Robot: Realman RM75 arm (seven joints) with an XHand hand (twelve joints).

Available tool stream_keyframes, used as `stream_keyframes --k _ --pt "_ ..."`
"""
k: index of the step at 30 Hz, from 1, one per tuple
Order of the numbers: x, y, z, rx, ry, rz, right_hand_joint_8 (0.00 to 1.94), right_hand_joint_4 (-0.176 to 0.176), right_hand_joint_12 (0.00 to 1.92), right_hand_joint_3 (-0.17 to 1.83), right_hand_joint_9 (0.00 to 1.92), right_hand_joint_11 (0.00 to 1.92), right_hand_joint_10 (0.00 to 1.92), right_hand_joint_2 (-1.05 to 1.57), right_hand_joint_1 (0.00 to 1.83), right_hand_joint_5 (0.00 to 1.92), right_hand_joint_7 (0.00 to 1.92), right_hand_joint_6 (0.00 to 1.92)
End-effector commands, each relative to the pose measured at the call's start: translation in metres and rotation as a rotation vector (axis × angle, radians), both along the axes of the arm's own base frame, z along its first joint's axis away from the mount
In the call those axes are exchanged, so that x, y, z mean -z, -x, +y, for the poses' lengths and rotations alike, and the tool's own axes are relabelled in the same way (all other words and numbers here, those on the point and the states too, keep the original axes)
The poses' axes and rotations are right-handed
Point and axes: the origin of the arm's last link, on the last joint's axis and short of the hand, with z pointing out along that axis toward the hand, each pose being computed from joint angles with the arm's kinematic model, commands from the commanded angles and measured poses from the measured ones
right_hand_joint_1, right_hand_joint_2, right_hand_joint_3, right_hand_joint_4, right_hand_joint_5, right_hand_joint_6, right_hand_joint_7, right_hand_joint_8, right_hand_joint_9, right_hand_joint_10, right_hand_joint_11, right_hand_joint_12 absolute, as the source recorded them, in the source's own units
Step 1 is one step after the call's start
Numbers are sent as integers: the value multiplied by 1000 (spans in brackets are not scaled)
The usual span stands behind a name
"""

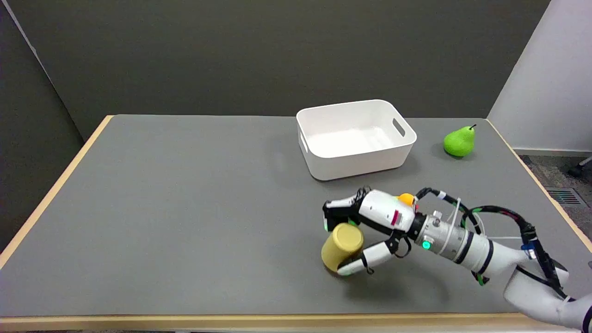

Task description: Place the yellow cup in the white box.

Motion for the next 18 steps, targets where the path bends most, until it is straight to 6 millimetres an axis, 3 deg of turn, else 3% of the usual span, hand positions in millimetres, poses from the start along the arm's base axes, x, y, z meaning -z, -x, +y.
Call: stream_keyframes --k 1,4,6,9,12,18 --pt "-10 -103 -58 -306 137 62 1316 -158 1891 391 877 835 1387 1040 1213 627 929 1452" --pt "-14 -134 -77 -391 217 107 1315 -152 1892 407 875 836 1387 1032 1211 631 929 1456" --pt "-22 -157 -100 -444 317 156 1323 -141 1908 402 864 843 1384 1036 1206 631 926 1463" --pt "-36 -171 -133 -436 445 190 1313 -144 1910 499 868 816 1477 981 1211 650 944 1466" --pt "-52 -167 -168 -384 549 190 1311 -141 1895 495 868 803 1470 984 1210 650 942 1465" --pt "-73 -162 -219 -303 655 149 1320 -138 1871 401 862 822 1372 1037 1204 633 924 1464"
